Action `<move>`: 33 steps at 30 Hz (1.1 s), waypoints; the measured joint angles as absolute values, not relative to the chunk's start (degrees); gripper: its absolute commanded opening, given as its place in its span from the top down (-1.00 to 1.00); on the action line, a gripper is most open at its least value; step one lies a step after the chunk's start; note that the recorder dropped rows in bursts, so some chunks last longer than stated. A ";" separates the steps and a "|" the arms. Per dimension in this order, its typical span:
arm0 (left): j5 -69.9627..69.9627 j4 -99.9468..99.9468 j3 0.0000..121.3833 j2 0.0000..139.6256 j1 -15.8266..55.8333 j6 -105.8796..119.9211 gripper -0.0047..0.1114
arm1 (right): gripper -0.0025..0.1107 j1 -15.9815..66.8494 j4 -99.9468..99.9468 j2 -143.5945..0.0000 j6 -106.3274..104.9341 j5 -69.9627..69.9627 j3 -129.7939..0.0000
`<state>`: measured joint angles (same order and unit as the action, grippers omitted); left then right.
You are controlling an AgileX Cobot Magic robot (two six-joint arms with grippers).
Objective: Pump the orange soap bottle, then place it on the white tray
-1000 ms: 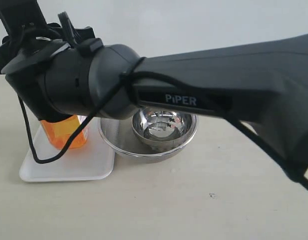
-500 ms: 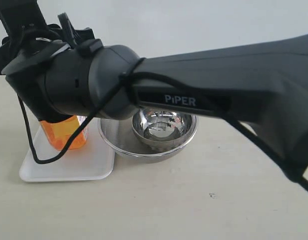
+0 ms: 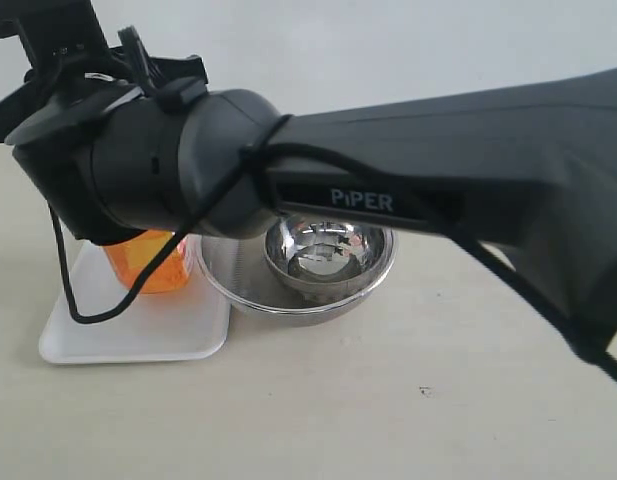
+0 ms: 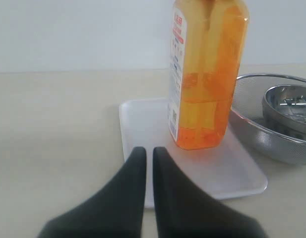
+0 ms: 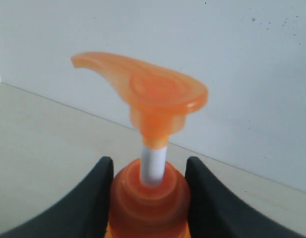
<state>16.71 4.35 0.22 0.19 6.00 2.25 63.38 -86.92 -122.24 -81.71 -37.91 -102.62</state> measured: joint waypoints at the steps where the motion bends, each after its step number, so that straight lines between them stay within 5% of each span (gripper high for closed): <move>1: 16.71 4.35 0.22 0.19 6.00 2.25 0.84 | 0.96 63.38 -87.05 -122.24 -81.71 -37.65 -102.62; 33: 16.71 4.35 0.22 0.19 6.00 2.25 0.84 | 0.95 63.38 -87.81 -124.34 -82.05 -35.89 -102.62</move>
<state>16.71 4.35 0.22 0.19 6.00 2.25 63.38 -87.81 -124.34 -82.05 -35.89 -102.62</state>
